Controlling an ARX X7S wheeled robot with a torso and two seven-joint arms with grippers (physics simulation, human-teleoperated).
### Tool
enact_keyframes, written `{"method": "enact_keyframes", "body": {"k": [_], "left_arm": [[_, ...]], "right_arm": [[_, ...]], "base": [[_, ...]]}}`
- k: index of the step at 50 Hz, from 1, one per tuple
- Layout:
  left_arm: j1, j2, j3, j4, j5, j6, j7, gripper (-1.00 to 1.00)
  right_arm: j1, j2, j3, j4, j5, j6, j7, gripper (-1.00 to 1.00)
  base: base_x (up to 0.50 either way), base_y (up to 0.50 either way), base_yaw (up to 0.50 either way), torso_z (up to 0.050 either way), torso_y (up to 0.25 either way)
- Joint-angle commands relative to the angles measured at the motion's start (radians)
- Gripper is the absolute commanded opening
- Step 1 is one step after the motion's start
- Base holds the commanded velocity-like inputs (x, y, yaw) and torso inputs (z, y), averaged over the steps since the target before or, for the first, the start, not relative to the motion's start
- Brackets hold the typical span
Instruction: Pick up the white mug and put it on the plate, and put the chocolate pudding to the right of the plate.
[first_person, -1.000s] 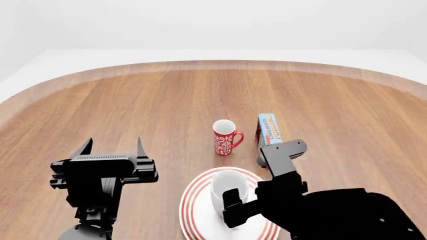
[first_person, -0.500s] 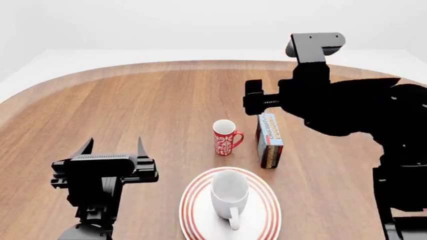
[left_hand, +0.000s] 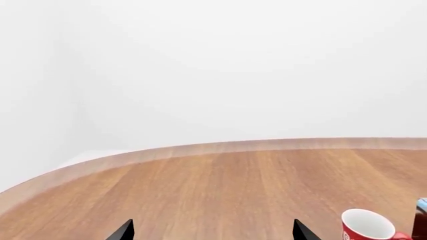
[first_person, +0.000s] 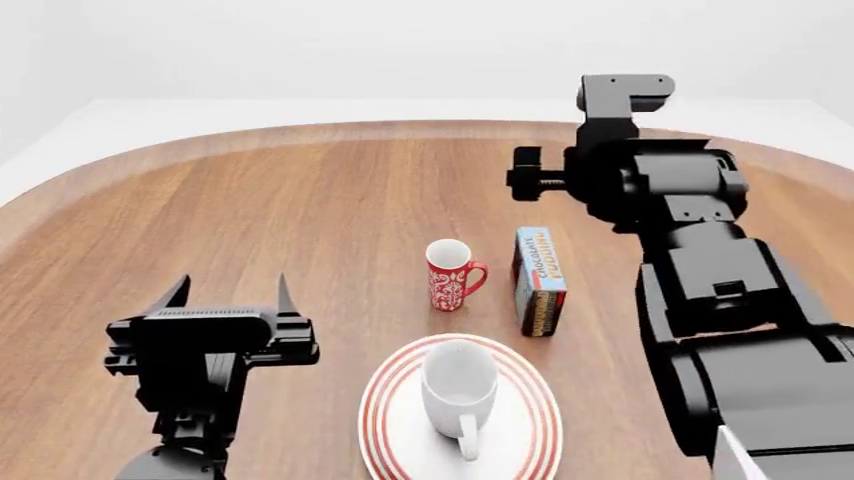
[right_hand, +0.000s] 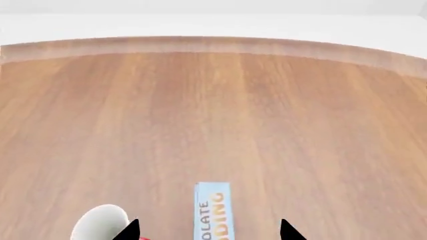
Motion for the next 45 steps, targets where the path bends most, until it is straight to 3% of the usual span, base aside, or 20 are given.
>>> {"method": "enact_keyframes", "body": {"k": [1, 16, 27, 35, 45], "left_arm": [[-0.001, -0.005, 0.001, 0.007, -0.011, -0.005, 0.001, 1.0], [0.0, -0.019, 0.018, 0.007, 0.005, 0.001, -0.001, 1.0], [0.015, -0.028, 0.016, 0.01, -0.013, 0.023, 0.017, 1.0], [0.017, -0.033, 0.022, 0.008, 0.0, 0.037, 0.014, 1.0], [0.016, -0.038, 0.035, 0.011, 0.015, 0.038, 0.007, 1.0]], "right_arm": [[-0.053, -0.058, 0.157, 0.108, -0.287, -0.05, -0.095, 1.0], [-0.073, -0.061, 0.183, 0.108, -0.295, -0.036, -0.098, 1.0], [-0.074, -0.054, 0.197, 0.108, -0.297, -0.02, -0.058, 1.0], [-0.07, -0.052, 0.201, 0.108, -0.297, -0.007, -0.046, 1.0], [-0.075, -0.053, 0.202, 0.108, -0.296, -0.003, -0.049, 1.0]], "base": [[0.0, 0.0, 0.0, 0.0, 0.0], [0.0, 0.0, 0.0, 0.0, 0.0], [0.0, 0.0, 0.0, 0.0, -0.25], [0.0, 0.0, 0.0, 0.0, -0.021], [0.0, 0.0, 0.0, 0.0, -0.249]]}}
